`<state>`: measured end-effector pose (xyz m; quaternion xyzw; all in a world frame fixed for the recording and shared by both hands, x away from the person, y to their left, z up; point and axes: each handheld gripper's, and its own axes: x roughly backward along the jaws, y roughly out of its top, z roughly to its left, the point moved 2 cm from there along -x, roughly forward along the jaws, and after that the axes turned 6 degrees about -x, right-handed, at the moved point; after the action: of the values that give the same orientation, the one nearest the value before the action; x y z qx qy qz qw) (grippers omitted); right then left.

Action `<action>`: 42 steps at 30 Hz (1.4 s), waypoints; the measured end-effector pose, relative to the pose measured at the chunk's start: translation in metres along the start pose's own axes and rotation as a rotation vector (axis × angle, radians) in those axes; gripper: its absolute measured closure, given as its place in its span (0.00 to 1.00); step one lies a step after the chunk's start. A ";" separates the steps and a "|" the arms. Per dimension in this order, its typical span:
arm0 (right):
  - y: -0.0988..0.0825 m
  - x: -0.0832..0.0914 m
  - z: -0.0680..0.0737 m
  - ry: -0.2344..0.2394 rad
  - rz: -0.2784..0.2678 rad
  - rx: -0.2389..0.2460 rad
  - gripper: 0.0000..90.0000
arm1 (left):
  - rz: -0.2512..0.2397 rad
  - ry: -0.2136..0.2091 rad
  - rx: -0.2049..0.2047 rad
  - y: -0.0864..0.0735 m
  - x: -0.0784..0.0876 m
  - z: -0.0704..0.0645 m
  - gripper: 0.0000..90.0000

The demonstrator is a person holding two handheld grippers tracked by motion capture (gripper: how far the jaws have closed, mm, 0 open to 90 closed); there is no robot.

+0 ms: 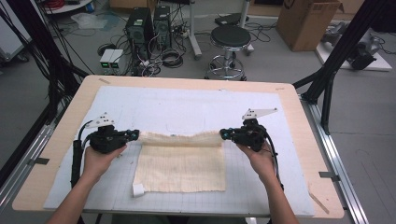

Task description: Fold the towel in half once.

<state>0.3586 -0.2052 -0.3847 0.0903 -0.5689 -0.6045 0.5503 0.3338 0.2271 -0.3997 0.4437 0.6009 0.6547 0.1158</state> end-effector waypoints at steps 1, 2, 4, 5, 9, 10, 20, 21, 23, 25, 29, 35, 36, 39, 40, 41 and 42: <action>-0.002 0.000 0.001 0.001 0.001 0.001 0.96 | -0.001 -0.002 0.000 -0.001 0.001 -0.001 0.99; -0.003 0.001 0.001 0.000 0.006 0.004 0.96 | 0.005 -0.004 -0.004 -0.001 0.001 -0.002 0.99; -0.006 0.002 0.004 -0.003 0.007 0.010 0.96 | 0.000 -0.008 -0.012 0.000 0.002 -0.006 0.99; -0.008 0.002 0.004 -0.003 0.009 0.015 0.96 | -0.002 -0.012 -0.016 0.000 0.003 -0.007 0.99; -0.013 0.006 0.008 -0.001 0.008 0.017 0.96 | 0.006 -0.023 -0.033 0.000 0.005 -0.013 0.99; -0.014 0.007 0.008 -0.001 0.007 0.018 0.96 | 0.009 -0.025 -0.039 0.000 0.005 -0.015 0.99; -0.026 0.010 0.017 0.007 0.016 0.035 0.96 | 0.013 -0.044 -0.051 -0.012 0.012 -0.028 0.99; -0.028 0.010 0.017 0.006 0.022 0.030 0.96 | 0.015 -0.047 -0.048 -0.014 0.013 -0.029 0.99; -0.031 0.009 0.018 0.006 0.025 0.024 0.96 | 0.012 -0.050 -0.041 -0.018 0.016 -0.030 0.99; -0.034 0.009 0.017 0.008 0.025 0.028 0.96 | 0.014 -0.054 -0.044 -0.022 0.018 -0.032 0.99; -0.039 0.009 0.022 0.013 0.027 0.028 0.96 | 0.015 -0.062 -0.049 -0.029 0.024 -0.036 0.99; -0.046 0.011 0.032 0.019 0.038 0.040 0.96 | 0.018 -0.085 -0.055 -0.039 0.028 -0.044 0.99; -0.047 0.011 0.032 0.021 0.034 0.042 0.96 | 0.019 -0.089 -0.056 -0.040 0.030 -0.045 0.99; -0.052 0.011 0.034 0.019 0.045 0.036 0.96 | 0.017 -0.099 -0.057 -0.045 0.033 -0.049 0.99; -0.054 0.010 0.034 0.020 0.046 0.039 0.96 | 0.018 -0.100 -0.056 -0.046 0.033 -0.050 0.99; -0.055 0.009 0.034 0.020 0.046 0.036 0.96 | 0.019 -0.104 -0.055 -0.048 0.034 -0.051 0.99; -0.057 0.009 0.034 0.020 0.050 0.036 0.96 | 0.021 -0.109 -0.060 -0.049 0.035 -0.051 0.99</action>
<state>0.2981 -0.2064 -0.4132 0.0921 -0.5761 -0.5794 0.5692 0.2578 0.2280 -0.4224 0.4814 0.5693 0.6483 0.1546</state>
